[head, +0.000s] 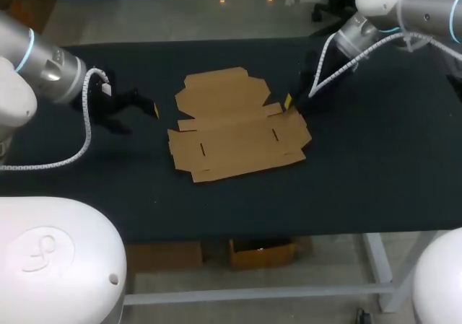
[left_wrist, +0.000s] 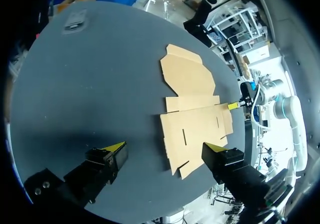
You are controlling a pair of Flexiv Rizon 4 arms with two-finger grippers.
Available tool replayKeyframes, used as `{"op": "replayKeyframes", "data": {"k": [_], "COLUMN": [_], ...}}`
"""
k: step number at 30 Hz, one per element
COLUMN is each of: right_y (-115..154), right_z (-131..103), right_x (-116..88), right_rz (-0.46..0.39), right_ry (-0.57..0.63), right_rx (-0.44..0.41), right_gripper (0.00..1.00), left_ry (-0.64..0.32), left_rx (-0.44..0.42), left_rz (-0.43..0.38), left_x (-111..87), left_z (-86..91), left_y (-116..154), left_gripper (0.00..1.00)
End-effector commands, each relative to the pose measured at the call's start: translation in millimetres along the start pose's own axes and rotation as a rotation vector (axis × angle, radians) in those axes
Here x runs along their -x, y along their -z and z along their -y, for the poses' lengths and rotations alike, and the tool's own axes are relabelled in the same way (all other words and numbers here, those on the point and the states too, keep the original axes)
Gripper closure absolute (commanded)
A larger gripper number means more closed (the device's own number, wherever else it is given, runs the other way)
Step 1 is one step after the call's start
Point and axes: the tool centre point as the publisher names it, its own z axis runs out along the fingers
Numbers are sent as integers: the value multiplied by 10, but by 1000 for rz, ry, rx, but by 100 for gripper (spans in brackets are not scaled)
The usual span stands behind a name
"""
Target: Assemble the packaging by folding the flat box into shape, placing the metal phone stand inside, and closing the box properly
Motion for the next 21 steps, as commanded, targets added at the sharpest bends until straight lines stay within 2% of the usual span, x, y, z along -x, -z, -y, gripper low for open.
{"op": "replayKeyframes", "data": {"k": [1,5,7,8,15,21], "right_y": [-15,-56,-84,-95,-147,-135], "right_z": [41,115,129,131,144,308], "right_x": [39,69,81,87,78,16], "right_rz": [-12,-20,-22,-23,-38,-57], "right_ry": [-4,-12,-16,-19,-26,-12], "right_rx": [-19,-20,-22,-23,-11,28], "right_gripper": [71,78,88,100,100,100], "left_ry": [2,1,0,0,1,4], "left_rx": [2,3,4,4,6,3], "left_rz": [5,2,0,-1,-3,-4], "left_x": [0,2,3,3,17,36], "left_z": [4,7,8,9,-10,-31], "left_y": [-9,-11,-11,-12,-16,12], "left_gripper": [0,0,0,0,0,0]}}
